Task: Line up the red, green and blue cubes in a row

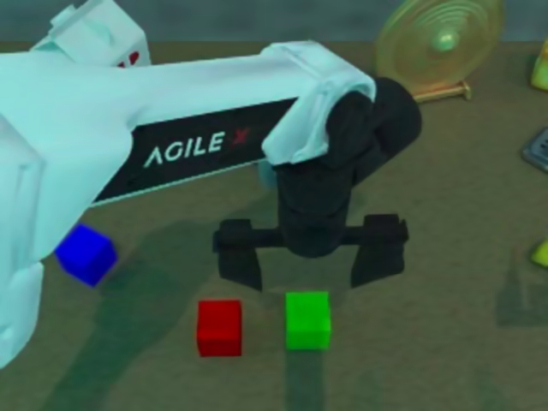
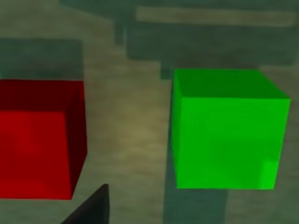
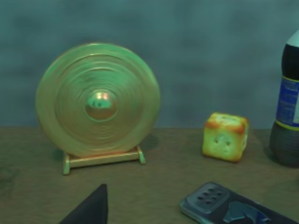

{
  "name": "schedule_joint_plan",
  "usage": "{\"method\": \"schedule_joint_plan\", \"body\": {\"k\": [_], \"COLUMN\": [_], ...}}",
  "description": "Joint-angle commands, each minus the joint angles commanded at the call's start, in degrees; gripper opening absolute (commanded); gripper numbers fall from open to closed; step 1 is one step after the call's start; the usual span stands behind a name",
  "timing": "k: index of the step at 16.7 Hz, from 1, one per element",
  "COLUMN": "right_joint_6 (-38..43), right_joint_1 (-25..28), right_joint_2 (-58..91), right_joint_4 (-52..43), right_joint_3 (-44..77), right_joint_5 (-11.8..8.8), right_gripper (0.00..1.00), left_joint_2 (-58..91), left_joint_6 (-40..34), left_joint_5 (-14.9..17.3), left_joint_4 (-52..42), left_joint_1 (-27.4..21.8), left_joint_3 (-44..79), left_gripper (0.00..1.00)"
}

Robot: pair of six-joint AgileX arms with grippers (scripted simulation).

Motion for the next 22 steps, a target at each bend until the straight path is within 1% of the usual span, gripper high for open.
{"method": "schedule_joint_plan", "body": {"k": [4, 6, 8, 10, 12, 18, 20, 22], "right_joint_6": [0.00, 0.00, 0.00, 0.00, 0.00, 0.00, 0.00, 0.00], "right_joint_1": [0.00, 0.00, 0.00, 0.00, 0.00, 0.00, 0.00, 0.00], "right_joint_2": [0.00, 0.00, 0.00, 0.00, 0.00, 0.00, 0.00, 0.00], "right_joint_4": [0.00, 0.00, 0.00, 0.00, 0.00, 0.00, 0.00, 0.00], "right_joint_3": [0.00, 0.00, 0.00, 0.00, 0.00, 0.00, 0.00, 0.00], "right_joint_5": [0.00, 0.00, 0.00, 0.00, 0.00, 0.00, 0.00, 0.00], "right_gripper": [1.00, 1.00, 1.00, 1.00, 1.00, 1.00, 1.00, 1.00], "left_joint_2": [0.12, -0.22, -0.75, -1.53, -2.52, -5.97, -7.32, -8.64], "left_joint_6": [0.74, 3.80, 9.20, 16.25, 24.91, 55.11, 63.00, 68.56], "left_joint_5": [0.00, -0.02, -0.02, 0.01, 0.05, 0.07, 0.09, 0.13], "left_joint_4": [0.23, 0.53, 0.97, 1.56, 2.24, 4.55, 5.49, 6.41], "left_joint_1": [0.13, 1.91, 5.01, 9.11, 13.94, 29.66, 34.24, 37.93], "left_joint_3": [-0.27, -0.83, -1.87, -3.44, -5.50, -12.53, -14.54, -16.13], "left_gripper": [1.00, 1.00, 1.00, 1.00, 1.00, 1.00, 1.00, 1.00]}}
